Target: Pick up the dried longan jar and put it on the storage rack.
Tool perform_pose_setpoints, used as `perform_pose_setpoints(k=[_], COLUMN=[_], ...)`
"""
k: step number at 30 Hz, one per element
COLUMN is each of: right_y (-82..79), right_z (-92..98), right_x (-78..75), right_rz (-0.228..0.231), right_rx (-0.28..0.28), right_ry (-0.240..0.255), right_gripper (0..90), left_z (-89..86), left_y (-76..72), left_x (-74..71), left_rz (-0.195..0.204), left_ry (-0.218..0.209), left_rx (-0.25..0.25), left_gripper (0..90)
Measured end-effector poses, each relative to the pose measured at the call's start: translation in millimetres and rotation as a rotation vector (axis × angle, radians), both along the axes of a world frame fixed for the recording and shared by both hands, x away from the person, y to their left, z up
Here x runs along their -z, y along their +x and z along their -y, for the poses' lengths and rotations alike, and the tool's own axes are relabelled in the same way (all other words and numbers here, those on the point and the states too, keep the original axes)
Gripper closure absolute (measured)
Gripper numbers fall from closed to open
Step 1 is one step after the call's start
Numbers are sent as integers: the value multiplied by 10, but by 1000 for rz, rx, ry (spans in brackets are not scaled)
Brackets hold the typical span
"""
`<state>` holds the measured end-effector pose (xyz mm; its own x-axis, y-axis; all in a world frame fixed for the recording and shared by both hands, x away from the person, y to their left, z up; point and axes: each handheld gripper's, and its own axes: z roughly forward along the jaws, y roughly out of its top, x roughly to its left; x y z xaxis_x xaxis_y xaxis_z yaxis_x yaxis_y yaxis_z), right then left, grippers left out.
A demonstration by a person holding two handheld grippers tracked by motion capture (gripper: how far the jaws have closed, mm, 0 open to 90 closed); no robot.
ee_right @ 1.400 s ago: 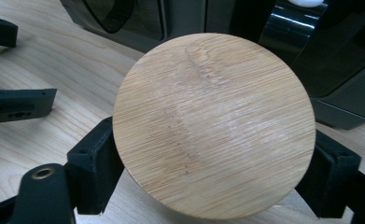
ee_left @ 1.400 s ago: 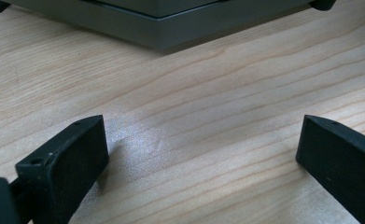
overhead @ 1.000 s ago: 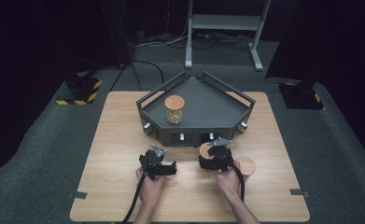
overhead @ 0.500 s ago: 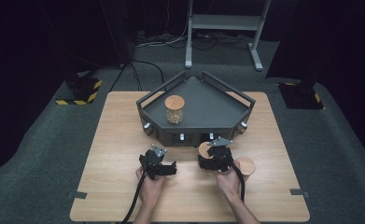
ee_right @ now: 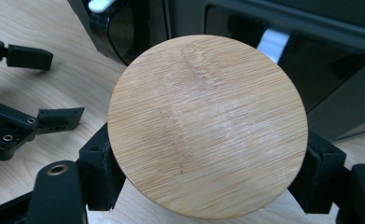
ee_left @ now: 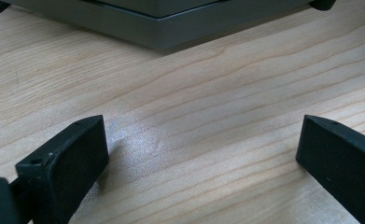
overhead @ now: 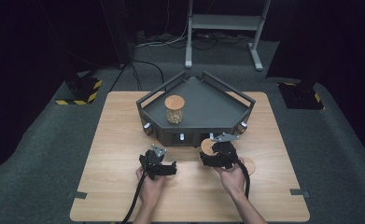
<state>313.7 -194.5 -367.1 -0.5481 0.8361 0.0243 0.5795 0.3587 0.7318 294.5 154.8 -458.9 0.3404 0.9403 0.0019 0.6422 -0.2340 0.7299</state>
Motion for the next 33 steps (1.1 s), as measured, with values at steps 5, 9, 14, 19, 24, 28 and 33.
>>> perform_pose_setpoints(k=[5, 9, 14, 19, 24, 28, 33], right_y=[6, 15, 63, 80, 98, 98, 114], right_z=[53, 97, 175, 220, 276, 308, 361], right_x=[-66, -131, -240, -316, -411, -463, -569], right_rz=[4, 8, 4, 4, 3, 6, 12], right_rx=[-1, -3, -10, -21, -35, -37, -44], right_ry=[7, 11, 26, 33, 43, 51, 62], right_gripper=[249, 249, 249, 249, 249, 249, 249], left_z=[0, 0, 0, 0, 0, 0, 0], left_y=[0, 0, 0, 0, 0, 0, 0], left_x=[0, 0, 0, 0, 0, 0, 0], left_rz=[0, 0, 0, 0, 0, 0, 0], left_ry=[0, 0, 0, 0, 0, 0, 0], left_rx=[0, 0, 0, 0, 0, 0, 0], left_gripper=[22, 22, 22, 22, 22, 22, 22])
